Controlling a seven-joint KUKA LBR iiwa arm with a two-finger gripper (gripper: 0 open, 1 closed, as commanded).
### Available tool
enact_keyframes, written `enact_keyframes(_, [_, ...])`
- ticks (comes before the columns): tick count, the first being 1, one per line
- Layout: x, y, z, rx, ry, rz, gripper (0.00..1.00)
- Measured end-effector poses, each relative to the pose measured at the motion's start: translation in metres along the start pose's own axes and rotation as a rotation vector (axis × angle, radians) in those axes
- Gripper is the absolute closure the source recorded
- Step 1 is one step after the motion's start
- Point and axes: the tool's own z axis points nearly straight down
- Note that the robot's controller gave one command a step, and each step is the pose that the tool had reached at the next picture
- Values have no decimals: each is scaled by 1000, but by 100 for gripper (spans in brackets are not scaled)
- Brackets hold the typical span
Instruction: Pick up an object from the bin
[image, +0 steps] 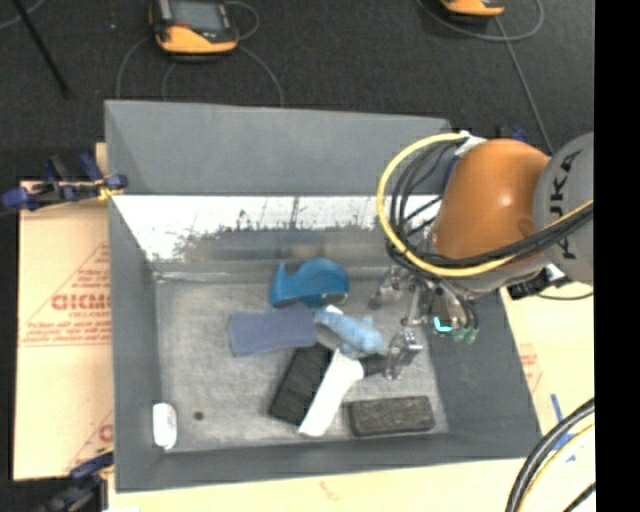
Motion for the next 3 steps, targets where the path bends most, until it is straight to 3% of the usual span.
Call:
enact_keyframes(1, [-2,0,-4,1,-8,-1,0])
enact_keyframes(2, [-37,-20,111,-4,-21,166,100])
enact_keyframes(3, [-37,-20,111,-4,-21,164,100])
